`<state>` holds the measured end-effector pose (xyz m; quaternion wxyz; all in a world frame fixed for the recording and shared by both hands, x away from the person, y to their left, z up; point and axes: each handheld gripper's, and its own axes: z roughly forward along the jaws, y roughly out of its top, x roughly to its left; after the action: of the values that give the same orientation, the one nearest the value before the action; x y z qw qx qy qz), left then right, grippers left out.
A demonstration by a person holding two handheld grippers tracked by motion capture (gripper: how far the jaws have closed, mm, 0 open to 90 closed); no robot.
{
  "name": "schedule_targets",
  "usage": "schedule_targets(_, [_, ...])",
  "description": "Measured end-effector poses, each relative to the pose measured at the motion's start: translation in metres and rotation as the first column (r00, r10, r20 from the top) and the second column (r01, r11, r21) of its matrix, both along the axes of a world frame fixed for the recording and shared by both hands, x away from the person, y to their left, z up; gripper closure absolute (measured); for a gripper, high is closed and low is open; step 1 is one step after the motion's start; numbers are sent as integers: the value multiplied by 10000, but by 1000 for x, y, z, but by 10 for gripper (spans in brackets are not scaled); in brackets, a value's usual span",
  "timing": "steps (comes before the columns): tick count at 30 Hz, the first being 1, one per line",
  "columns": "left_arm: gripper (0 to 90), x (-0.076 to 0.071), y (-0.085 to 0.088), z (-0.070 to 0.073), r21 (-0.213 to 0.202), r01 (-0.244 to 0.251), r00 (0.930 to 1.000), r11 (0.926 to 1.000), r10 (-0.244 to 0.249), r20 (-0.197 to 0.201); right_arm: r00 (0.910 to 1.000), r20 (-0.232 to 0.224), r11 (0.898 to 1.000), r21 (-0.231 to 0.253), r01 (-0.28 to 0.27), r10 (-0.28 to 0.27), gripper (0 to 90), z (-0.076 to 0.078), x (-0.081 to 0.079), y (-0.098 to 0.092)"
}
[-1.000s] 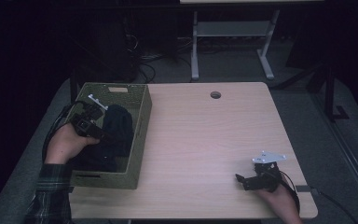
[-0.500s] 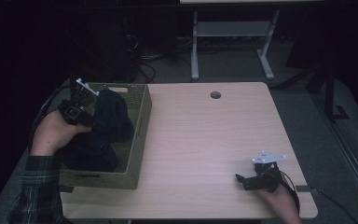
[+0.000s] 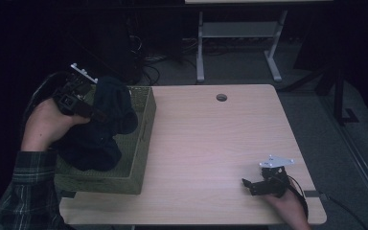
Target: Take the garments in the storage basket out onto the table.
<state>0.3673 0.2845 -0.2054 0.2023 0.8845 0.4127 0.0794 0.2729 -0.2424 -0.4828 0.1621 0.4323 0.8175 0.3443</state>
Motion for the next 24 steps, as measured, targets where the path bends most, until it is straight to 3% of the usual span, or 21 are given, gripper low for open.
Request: schedule_targets(24, [691,1,-49,50,1,817,9943,9967,-815,693,10000,13,10000,-1,2,-2,25,0,0,0])
